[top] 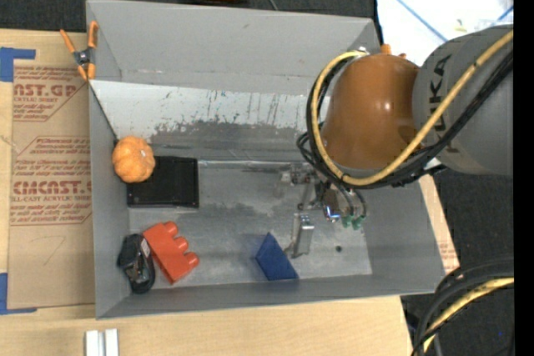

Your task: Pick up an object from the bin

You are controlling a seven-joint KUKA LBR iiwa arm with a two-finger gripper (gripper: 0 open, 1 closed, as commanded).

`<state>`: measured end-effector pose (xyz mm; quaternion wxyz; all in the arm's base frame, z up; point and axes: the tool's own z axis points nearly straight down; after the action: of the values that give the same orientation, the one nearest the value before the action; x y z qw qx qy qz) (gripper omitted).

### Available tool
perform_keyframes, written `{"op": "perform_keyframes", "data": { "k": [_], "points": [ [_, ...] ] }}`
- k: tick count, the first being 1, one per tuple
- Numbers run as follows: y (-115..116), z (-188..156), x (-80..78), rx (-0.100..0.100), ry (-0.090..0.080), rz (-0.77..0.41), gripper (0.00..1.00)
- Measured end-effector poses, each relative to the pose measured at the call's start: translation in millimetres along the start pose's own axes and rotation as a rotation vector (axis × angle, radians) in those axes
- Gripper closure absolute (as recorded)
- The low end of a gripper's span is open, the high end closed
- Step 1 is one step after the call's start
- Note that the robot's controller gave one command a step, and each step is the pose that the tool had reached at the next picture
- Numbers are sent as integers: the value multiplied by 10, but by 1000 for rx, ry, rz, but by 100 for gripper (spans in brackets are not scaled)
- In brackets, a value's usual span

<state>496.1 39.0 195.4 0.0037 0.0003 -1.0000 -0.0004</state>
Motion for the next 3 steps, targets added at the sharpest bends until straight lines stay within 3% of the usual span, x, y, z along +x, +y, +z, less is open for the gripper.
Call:
{"op": "perform_keyframes", "data": {
  "k": [1, 2, 3],
  "points": [
    [-2, -41, -18, 0, -8, 1, 0],
    [-43, 1174, 103, -3, -10, 163, 0],
    [-27, 701, 144, -5, -18, 264, 0]
  ]
}}
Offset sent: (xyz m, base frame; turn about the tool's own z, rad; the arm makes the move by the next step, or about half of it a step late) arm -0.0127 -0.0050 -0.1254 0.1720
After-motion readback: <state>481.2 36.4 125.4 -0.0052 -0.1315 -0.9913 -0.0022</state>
